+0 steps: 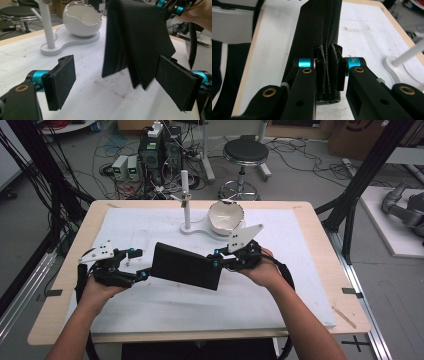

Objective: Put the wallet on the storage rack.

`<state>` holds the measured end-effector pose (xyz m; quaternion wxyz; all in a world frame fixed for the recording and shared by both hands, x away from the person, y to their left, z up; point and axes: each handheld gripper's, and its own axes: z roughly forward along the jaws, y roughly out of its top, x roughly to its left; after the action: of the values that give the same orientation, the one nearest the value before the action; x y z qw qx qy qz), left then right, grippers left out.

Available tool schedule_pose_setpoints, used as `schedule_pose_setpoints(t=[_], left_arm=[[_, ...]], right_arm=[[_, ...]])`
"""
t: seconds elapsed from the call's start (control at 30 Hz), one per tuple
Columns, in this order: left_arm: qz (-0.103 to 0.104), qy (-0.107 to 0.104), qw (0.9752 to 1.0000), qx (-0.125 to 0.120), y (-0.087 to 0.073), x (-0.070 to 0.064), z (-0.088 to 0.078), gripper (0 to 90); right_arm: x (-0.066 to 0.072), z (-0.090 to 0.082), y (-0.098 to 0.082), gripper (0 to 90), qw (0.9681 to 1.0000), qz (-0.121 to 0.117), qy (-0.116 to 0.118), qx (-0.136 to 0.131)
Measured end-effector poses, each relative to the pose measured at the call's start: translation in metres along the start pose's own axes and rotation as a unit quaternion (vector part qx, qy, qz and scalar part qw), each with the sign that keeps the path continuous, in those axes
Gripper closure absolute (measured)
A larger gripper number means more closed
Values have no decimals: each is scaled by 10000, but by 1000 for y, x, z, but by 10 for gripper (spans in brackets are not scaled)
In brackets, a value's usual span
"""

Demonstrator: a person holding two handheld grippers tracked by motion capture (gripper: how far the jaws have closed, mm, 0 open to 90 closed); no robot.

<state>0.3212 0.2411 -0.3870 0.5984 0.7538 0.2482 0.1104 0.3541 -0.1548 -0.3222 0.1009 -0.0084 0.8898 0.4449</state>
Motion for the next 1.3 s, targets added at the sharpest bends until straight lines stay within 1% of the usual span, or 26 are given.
schedule_pose_setpoints(t=[0.03,0.17,0.3,0.37,0.47,0.53,0.57,0.6,0.63,0.67,0.7,0.73,0.77,0.8,0.87,0.93,1.0,1.03,1.07,1.1,1.13,1.17,1.23,1.27,1.3], left_arm=[[25,-55,10000,19,1,-1,2,164],[97,-189,9997,78,4,-3,9,164],[116,-302,9994,150,4,-4,14,164],[127,-394,9990,187,3,-5,16,165],[119,-621,9978,177,3,-5,20,164],[107,-803,9964,232,2,-7,23,167],[111,-861,9959,235,2,-7,23,187],[149,-1036,9942,253,2,-8,25,232],[182,-1154,9928,278,1,-9,26,292],[243,-1257,9913,310,1,-11,27,370],[352,-1292,9904,339,1,-13,28,455],[357,-1358,9894,378,1,-14,28,491],[403,-1383,9887,417,1,-15,28,538],[463,-1437,9874,465,1,-15,27,593],[559,-1481,9862,491,1,-17,26,708],[655,-1454,9858,530,3,-20,26,741],[709,-1385,9865,520,6,-22,25,748],[769,-1343,9865,543,9,-23,23,751],[776,-1335,9865,540,11,-24,23,753],[791,-1335,9863,557,14,-25,22,754],[796,-1291,9867,581,16,-26,21,754],[795,-1248,9873,571,19,-26,21,755],[745,-1178,9888,536,22,-24,19,755],[712,-1141,9895,523,23,-22,18,755],[679,-1075,9905,516,25,-21,16,755]], right_arm=[[0,0,0,846,10000,-77,11,-12],[2,1,-1,846,9997,-205,103,-37],[2,3,-1,846,9992,-361,175,-72],[2,5,0,846,9988,-435,212,-86],[2,7,-1,846,9981,-499,337,-136],[2,10,-1,845,9971,-574,460,-170],[2,11,-1,845,9970,-582,489,-168],[2,11,-1,845,9968,-591,505,-184],[1,12,-1,846,9966,-603,537,-190],[1,12,-1,845,9964,-604,560,-187],[0,13,-1,845,9965,-600,550,-200],[-1,13,-2,846,9966,-567,559,-198],[-3,12,-3,845,9969,-532,546,-207],[-3,11,-4,845,9970,-518,541,-192],[-5,10,-5,845,9971,-476,545,-217],[-5,9,-6,843,9974,-406,551,-230],[-5,8,-7,838,9974,-311,574,-292],[-4,7,-8,826,9977,-267,504,-368],[-2,6,-10,793,9974,-181,481,-498],[-1,5,-12,753,9973,-62,398,-608],[0,3,-15,704,9970,80,306,-711],[0,0,-17,635,9964,204,229,-785],[-1,-8,-22,538,9953,510,-46,-817],[-1,-12,-24,500,9948,603,-109,-814],[-1,-17,-28,472,9940,695,-237,-817]])
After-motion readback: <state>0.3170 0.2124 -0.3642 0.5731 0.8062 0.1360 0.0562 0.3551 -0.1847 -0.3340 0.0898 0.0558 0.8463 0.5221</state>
